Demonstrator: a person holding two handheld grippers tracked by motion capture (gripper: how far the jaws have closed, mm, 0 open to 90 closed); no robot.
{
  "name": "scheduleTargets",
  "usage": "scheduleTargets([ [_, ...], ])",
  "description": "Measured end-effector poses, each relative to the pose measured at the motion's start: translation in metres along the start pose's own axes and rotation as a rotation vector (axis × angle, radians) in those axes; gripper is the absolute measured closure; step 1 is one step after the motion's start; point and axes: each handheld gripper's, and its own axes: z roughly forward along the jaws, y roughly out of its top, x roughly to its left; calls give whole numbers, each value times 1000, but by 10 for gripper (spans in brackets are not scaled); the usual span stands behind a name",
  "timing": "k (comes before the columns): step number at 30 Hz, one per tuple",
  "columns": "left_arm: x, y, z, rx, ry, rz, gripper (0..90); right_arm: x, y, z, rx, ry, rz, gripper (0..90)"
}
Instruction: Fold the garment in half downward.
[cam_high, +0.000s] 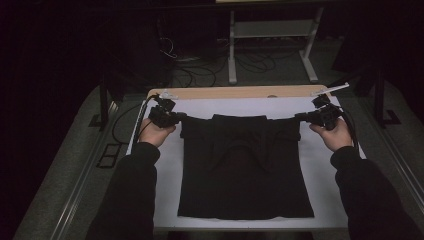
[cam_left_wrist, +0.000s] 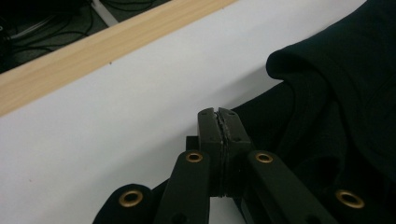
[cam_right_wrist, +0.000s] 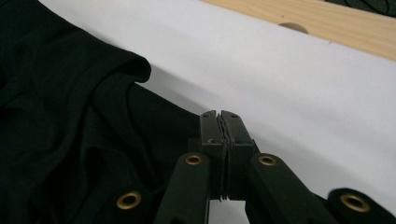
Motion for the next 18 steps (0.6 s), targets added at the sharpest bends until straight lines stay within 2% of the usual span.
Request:
scheduleTargets([
  [9, 7, 8, -2, -13, 17, -5, 883, -4, 10, -2, -18, -9, -2, 874],
  [18, 15, 8, -4, -25, 30, -24, 883, 0, 22, -2, -32, -10, -21, 874],
])
